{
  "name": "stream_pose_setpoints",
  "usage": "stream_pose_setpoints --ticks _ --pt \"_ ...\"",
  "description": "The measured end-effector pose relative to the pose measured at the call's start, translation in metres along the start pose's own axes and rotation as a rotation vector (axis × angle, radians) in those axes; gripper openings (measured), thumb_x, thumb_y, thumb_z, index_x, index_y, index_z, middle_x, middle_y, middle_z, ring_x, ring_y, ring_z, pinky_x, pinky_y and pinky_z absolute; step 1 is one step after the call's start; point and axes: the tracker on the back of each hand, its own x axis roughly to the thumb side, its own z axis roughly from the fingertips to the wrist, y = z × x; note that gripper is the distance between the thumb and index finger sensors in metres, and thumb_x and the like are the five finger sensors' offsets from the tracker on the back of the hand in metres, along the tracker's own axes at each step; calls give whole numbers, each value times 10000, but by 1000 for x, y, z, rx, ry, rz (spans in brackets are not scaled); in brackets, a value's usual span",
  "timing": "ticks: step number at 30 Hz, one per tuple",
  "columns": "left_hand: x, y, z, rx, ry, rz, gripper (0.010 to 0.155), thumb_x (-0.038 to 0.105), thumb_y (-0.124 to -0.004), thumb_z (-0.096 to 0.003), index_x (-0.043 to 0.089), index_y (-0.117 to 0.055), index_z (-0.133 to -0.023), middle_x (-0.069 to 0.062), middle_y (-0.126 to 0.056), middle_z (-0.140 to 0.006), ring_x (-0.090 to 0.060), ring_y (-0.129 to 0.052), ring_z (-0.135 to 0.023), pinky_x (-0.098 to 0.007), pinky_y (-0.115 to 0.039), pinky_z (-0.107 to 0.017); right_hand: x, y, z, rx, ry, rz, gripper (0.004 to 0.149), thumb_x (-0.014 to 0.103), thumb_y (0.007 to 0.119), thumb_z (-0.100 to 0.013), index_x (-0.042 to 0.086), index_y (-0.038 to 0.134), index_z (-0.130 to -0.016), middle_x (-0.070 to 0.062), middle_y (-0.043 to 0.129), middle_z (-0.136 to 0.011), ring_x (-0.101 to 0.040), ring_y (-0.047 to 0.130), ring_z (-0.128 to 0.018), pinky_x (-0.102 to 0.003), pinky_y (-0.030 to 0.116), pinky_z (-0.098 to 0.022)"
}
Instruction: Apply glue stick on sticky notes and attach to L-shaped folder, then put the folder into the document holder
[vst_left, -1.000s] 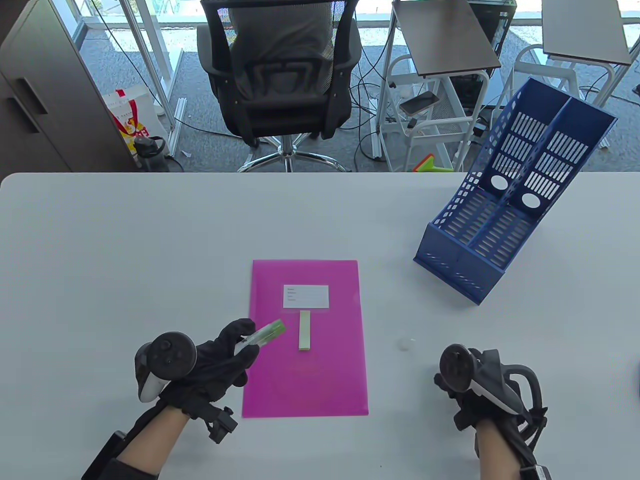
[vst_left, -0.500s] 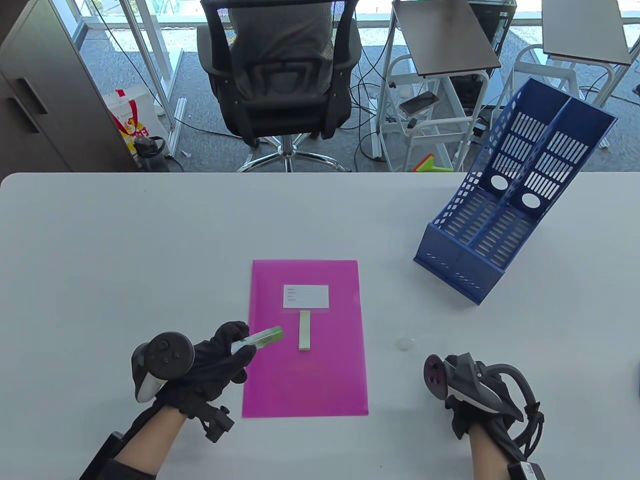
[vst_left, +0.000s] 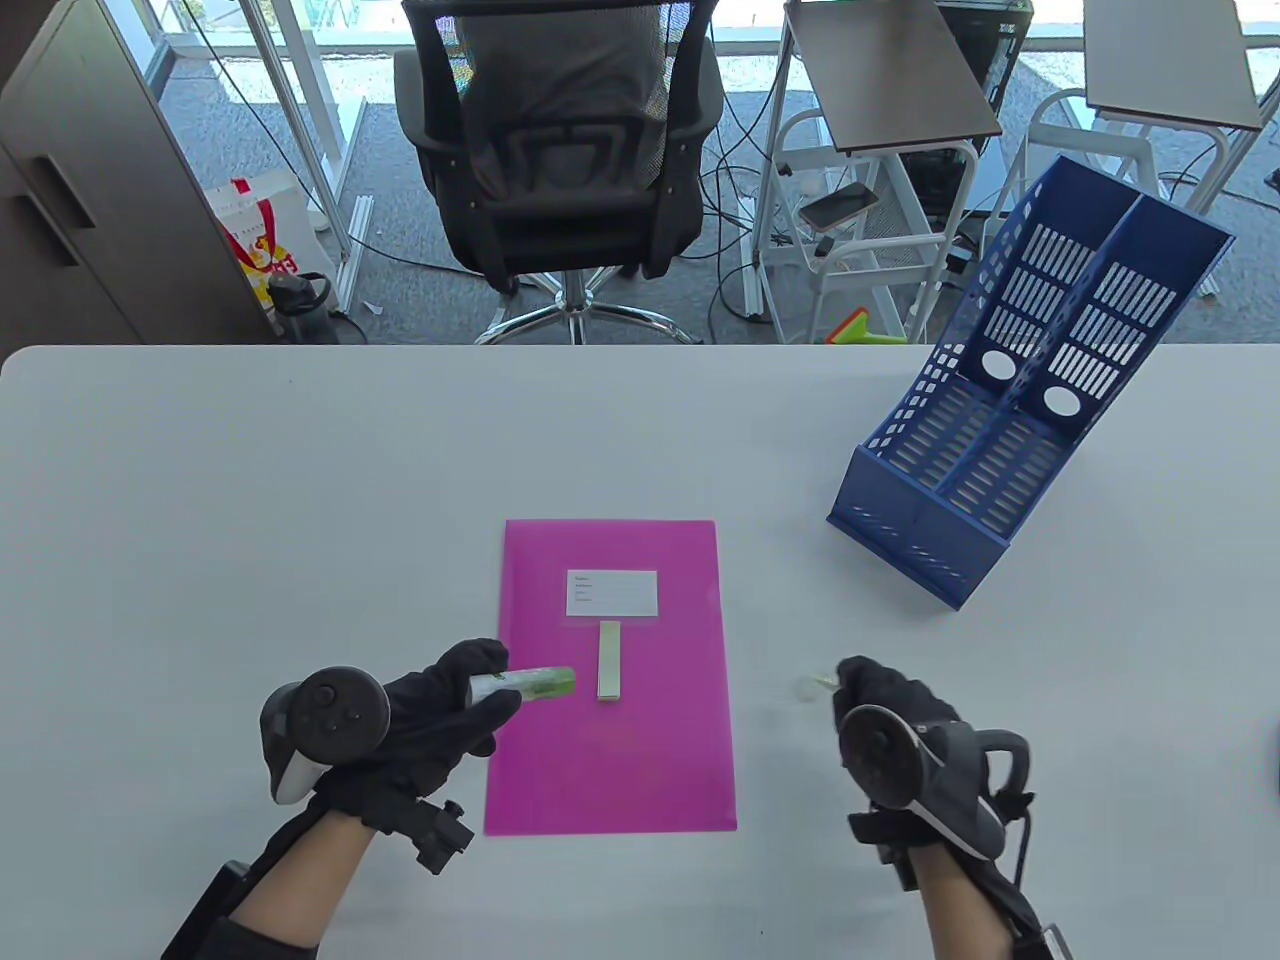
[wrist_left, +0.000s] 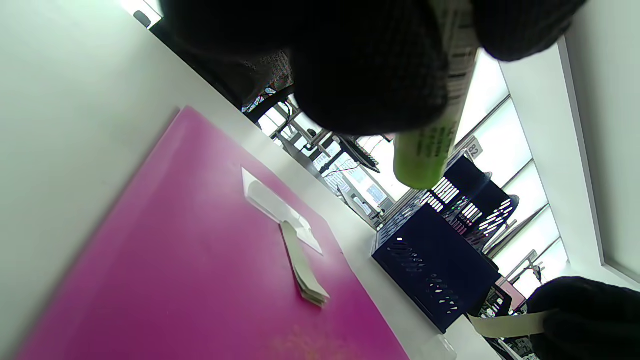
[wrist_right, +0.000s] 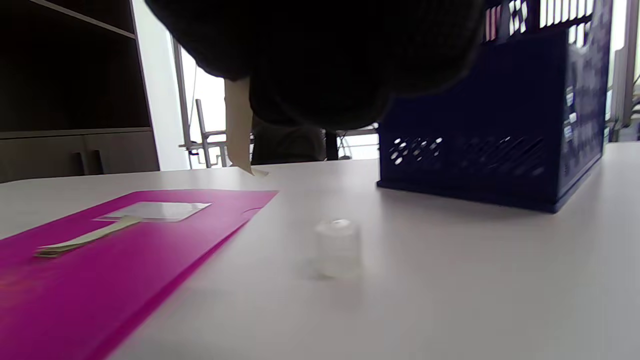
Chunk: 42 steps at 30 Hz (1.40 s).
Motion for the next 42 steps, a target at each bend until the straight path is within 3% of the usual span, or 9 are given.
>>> stream_pose_setpoints --ticks 3,6,8,17,24,35,40,42 --pt "5 0 2 -8 -33 -50 551 531 -776 -459 207 -706 -900 11 -966 -545 -65 -1015 -258 -281 -879 -228 45 29 -9 186 -95 -193 340 284 772 -560 129 784 -862 -85 970 -664 -169 978 -409 -315 857 -360" --pt "10 -1 4 -30 -61 -110 557 540 -768 -458 187 -724 -887 13 -972 -527 -65 -1019 -237 -283 -880 -220 72 58 -17 357 -123 -347 338 282 768 -558 119 796 -853 -88 979 -637 -163 981 -380 -308 859 -338" --pt "13 -1 4 -34 -74 -135 561 545 -765 -456 176 -733 -878 17 -976 -512 -62 -1019 -223 -282 -881 -210 80 72 -20 410 -115 -379 338 284 767 -559 115 798 -849 -88 980 -623 -155 979 -365 -302 858 -327" --pt "28 -14 3 -95 -135 -235 577 570 -764 -445 137 -781 -827 23 -992 -441 -61 -1013 -159 -282 -877 -163 57 90 -32 359 62 -202 350 318 754 -571 70 789 -816 -16 978 -516 -100 962 -266 -259 856 -255" --pt "50 -39 3 -172 -199 -421 589 587 -765 -433 117 -815 -783 39 -1002 -383 -42 -1008 -107 -269 -879 -126 49 103 -38 388 128 -252 322 339 749 -574 79 768 -762 17 934 -411 -77 935 -216 -251 847 -225" --pt "77 -88 -20 -252 -158 -729 603 617 -754 -408 99 -864 -697 65 -1024 -306 -24 -1015 -58 -255 -889 -100 48 105 -40 405 110 -281 325 339 746 -576 73 751 -763 15 919 -406 -75 920 -210 -249 834 -215" --pt "81 -96 -26 -251 -116 -720 595 606 -748 -417 94 -859 -699 52 -1024 -309 -25 -1017 -61 -252 -890 -101 47 106 -41 418 99 -297 324 340 745 -575 74 747 -761 16 916 -402 -72 916 -204 -245 829 -207" --pt "83 -100 -28 -270 -89 -695 592 596 -749 -426 88 -849 -713 34 -1011 -284 -9 -967 0 -223 -857 -37 42 107 -43 439 89 -334 325 343 747 -572 76 746 -757 20 915 -396 -67 913 -197 -239 823 -198"
